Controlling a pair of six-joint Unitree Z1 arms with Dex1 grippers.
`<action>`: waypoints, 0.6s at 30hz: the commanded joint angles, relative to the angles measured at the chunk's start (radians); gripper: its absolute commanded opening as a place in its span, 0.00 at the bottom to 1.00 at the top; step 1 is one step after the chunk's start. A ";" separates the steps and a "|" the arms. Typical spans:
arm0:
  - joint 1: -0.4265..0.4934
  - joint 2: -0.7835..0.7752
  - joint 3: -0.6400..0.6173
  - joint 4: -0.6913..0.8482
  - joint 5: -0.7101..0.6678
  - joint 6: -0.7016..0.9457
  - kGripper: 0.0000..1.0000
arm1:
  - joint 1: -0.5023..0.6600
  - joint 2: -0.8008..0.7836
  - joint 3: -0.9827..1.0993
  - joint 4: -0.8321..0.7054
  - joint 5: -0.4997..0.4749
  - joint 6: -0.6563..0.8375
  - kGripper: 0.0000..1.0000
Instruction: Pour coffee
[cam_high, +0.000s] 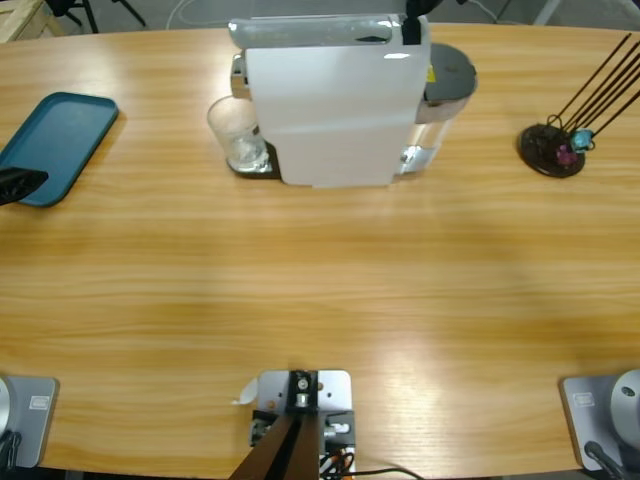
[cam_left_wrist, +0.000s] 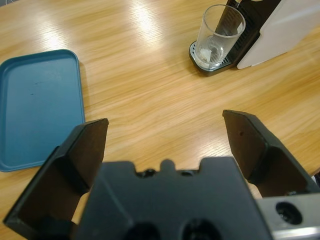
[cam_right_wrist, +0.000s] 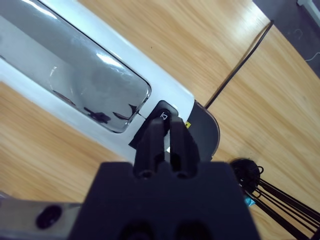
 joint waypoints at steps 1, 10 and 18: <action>0.009 -0.025 0.039 -0.017 0.003 -0.011 1.00 | -0.002 -0.060 -0.034 0.067 0.047 -0.005 1.00; 0.009 -0.028 0.041 -0.017 0.003 -0.011 1.00 | -0.002 -0.069 -0.037 0.085 0.040 0.004 1.00; 0.009 -0.030 0.041 -0.017 0.001 -0.011 1.00 | -0.011 -0.004 -0.077 0.095 -0.009 -0.013 0.00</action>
